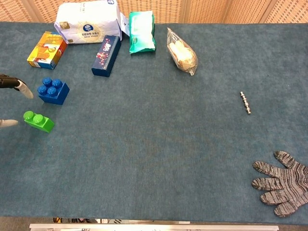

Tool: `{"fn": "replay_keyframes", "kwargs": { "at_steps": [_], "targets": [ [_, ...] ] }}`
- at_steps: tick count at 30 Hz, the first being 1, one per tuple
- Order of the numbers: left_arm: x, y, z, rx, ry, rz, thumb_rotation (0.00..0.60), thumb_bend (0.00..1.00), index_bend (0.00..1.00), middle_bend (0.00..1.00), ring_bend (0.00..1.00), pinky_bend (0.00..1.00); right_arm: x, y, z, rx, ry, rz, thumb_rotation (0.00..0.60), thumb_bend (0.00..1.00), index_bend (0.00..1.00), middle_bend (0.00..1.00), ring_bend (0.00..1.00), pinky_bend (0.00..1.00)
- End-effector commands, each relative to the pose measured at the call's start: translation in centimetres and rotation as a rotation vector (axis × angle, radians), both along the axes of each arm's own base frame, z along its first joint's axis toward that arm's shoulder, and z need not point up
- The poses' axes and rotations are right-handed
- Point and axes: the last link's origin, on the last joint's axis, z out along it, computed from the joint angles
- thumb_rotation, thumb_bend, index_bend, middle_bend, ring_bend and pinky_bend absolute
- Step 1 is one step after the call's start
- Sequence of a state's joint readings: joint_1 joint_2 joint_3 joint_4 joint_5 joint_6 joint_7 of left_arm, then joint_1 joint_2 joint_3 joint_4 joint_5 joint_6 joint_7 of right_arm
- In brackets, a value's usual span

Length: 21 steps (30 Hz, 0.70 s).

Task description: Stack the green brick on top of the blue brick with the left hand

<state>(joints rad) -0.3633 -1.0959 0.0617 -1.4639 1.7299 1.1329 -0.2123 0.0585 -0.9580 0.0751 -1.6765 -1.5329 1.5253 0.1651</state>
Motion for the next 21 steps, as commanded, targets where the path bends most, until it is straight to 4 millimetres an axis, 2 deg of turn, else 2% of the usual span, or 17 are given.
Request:
{"fn": "replay_keyframes", "kwargs": {
  "at_steps": [1, 21],
  "targets": [
    [-0.1, 0.6, -0.7, -0.019, 0.016, -0.018, 0.6, 0.17, 0.33, 0.32, 0.27, 0.25, 0.0, 0.0, 0.0, -0.001, 0.0, 0.0, 0.6, 0.23, 0.39, 0.47, 0.29, 0.28],
    [-2.6, 2.4, -3.4, -0.045, 0.136, -0.06, 0.6, 0.17, 0.35, 0.34, 0.27, 0.25, 0.1, 0.1, -0.2, 0.003, 0.004, -0.006, 0.6, 0.23, 0.39, 0.47, 0.29, 0.28]
  ]
}}
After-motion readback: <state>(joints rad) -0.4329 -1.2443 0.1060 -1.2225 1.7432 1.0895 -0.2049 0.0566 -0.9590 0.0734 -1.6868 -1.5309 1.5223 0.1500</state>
